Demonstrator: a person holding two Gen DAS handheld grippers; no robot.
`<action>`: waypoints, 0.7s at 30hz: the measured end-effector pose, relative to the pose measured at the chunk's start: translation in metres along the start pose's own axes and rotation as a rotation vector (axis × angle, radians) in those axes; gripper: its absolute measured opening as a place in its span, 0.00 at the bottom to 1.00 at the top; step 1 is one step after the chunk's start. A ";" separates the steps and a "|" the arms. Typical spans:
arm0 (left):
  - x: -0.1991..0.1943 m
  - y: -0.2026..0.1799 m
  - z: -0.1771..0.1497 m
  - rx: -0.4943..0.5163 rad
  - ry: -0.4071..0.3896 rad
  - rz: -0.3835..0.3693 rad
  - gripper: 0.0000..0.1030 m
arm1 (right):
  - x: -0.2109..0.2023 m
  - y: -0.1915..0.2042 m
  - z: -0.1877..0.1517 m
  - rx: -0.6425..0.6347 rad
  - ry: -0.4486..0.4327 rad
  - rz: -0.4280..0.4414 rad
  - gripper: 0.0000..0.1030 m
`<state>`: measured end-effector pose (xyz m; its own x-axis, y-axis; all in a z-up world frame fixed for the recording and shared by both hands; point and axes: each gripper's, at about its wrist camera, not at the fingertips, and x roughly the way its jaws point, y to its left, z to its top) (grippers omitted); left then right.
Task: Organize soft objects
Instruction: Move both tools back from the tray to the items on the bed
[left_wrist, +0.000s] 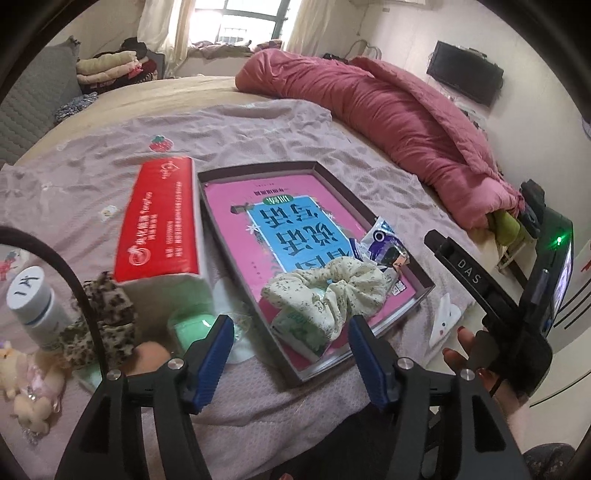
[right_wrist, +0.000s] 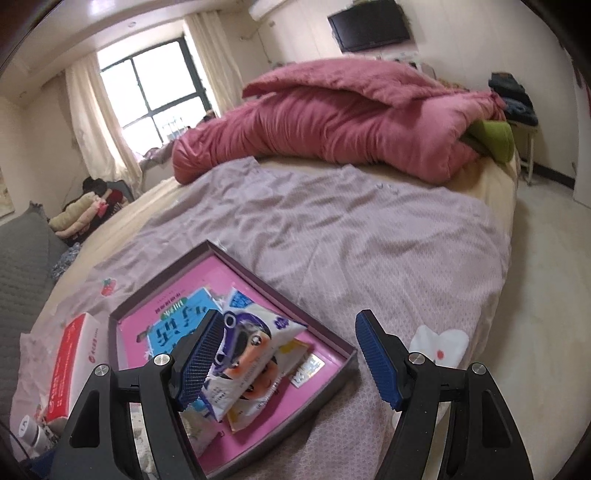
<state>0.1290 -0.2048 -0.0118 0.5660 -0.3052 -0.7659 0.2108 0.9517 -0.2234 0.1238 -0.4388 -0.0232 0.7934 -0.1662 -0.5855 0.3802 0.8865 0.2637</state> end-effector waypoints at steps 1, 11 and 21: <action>-0.004 0.002 -0.001 -0.006 -0.008 -0.001 0.62 | -0.003 0.001 0.000 -0.005 -0.011 0.006 0.72; -0.034 0.022 -0.008 -0.054 -0.047 0.002 0.62 | -0.029 0.016 -0.002 -0.066 -0.071 0.001 0.73; -0.064 0.044 -0.017 -0.078 -0.097 0.029 0.62 | -0.059 0.041 -0.007 -0.109 -0.062 0.073 0.73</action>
<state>0.0884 -0.1430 0.0177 0.6459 -0.2759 -0.7119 0.1329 0.9588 -0.2510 0.0889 -0.3892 0.0170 0.8461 -0.1231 -0.5186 0.2695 0.9383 0.2169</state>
